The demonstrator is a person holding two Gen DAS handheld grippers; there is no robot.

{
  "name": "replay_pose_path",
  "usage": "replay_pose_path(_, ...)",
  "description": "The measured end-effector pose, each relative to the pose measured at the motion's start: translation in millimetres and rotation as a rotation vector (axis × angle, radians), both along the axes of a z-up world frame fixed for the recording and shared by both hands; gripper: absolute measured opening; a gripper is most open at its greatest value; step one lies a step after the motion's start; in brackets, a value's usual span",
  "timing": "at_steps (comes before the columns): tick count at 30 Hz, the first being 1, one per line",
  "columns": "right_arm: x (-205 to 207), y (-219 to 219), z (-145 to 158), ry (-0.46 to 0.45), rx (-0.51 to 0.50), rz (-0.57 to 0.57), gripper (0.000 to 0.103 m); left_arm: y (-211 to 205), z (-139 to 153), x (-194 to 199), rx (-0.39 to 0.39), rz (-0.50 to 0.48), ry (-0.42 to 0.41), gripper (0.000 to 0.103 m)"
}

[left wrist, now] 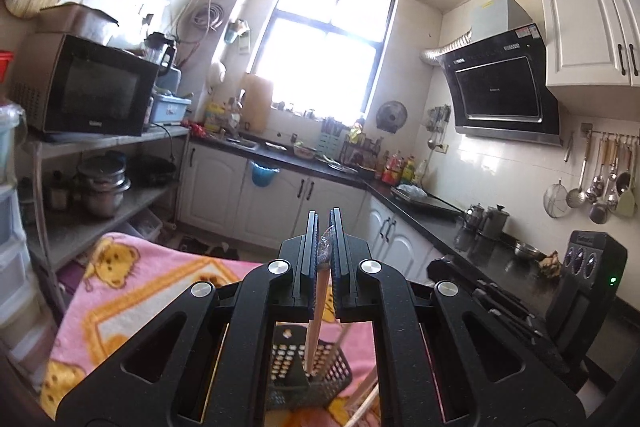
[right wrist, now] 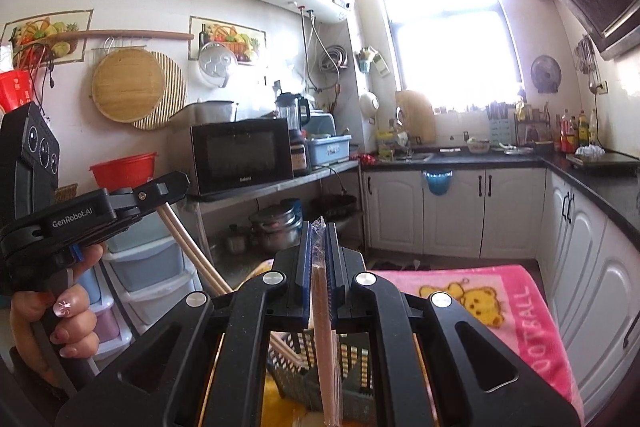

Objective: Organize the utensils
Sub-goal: 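Lift the chopstick with the right tool and carry it over the caddy, then lower the chopstick into the caddy, open the right tool and withdraw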

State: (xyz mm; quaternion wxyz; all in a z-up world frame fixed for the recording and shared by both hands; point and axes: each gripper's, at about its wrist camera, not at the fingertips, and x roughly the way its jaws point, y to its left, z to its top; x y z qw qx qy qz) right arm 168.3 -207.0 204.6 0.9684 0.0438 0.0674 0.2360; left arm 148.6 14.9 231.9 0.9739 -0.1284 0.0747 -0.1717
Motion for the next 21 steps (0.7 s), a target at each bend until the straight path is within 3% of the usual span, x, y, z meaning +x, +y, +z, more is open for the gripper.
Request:
replay_pose_path(11,25,-1,23,-0.094,0.014,-0.036,0.006,25,-8,37,0.005,0.097,0.04,0.003)
replay_pose_path(21,65,-10,1,-0.048,0.047,-0.075,0.006,24,-36,61,-0.003,0.11,0.081,0.003)
